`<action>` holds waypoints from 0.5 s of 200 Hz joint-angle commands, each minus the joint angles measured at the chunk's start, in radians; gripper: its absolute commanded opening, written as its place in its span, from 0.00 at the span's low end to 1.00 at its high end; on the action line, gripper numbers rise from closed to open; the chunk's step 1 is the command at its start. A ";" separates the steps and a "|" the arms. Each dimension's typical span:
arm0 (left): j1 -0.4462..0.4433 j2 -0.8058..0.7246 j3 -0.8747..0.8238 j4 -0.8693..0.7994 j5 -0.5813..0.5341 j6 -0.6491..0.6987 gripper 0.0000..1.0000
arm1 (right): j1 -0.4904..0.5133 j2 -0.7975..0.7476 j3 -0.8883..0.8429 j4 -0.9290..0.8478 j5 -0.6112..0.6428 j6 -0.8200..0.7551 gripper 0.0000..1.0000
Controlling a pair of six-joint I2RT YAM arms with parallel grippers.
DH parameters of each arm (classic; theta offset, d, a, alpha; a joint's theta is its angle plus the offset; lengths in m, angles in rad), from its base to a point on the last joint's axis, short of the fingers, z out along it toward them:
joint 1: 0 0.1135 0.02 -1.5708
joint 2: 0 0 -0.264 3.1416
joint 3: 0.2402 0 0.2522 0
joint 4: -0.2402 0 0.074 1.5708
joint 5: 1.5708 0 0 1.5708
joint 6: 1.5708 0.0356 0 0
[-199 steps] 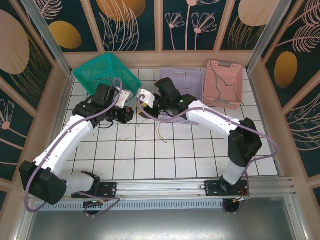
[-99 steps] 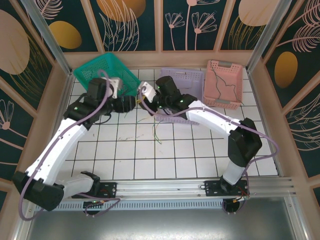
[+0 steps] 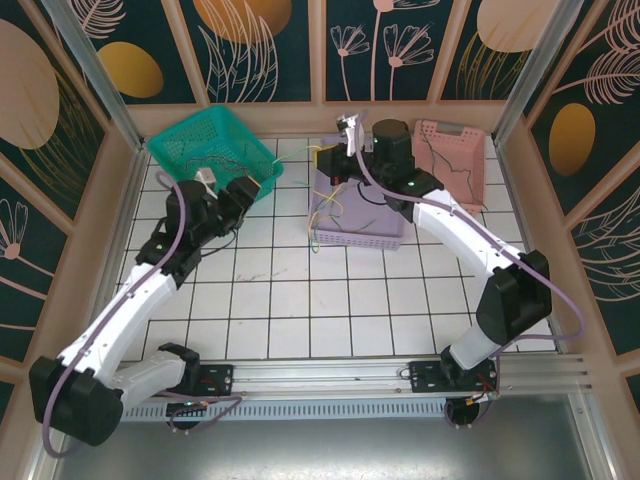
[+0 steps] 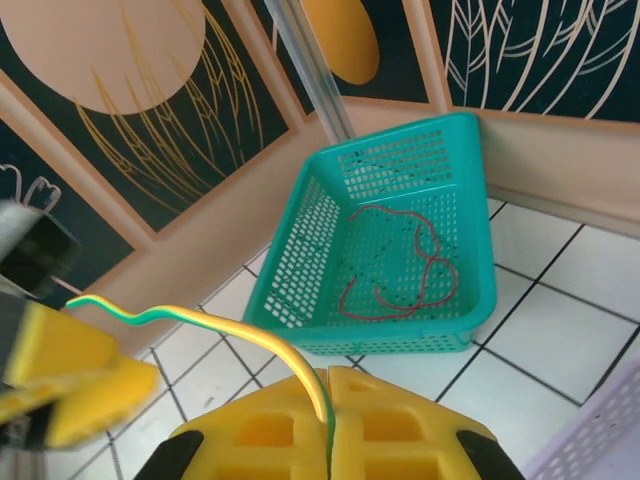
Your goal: Untangle the cables
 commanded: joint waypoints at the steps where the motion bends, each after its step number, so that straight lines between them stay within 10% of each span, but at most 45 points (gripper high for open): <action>1: -0.038 0.017 0.036 0.291 0.128 -0.081 0.66 | -0.021 0.000 0.044 0.036 -0.043 0.103 0.00; 100: -0.113 0.155 0.058 0.387 0.177 -0.044 0.69 | -0.026 0.069 0.095 0.037 -0.099 0.250 0.00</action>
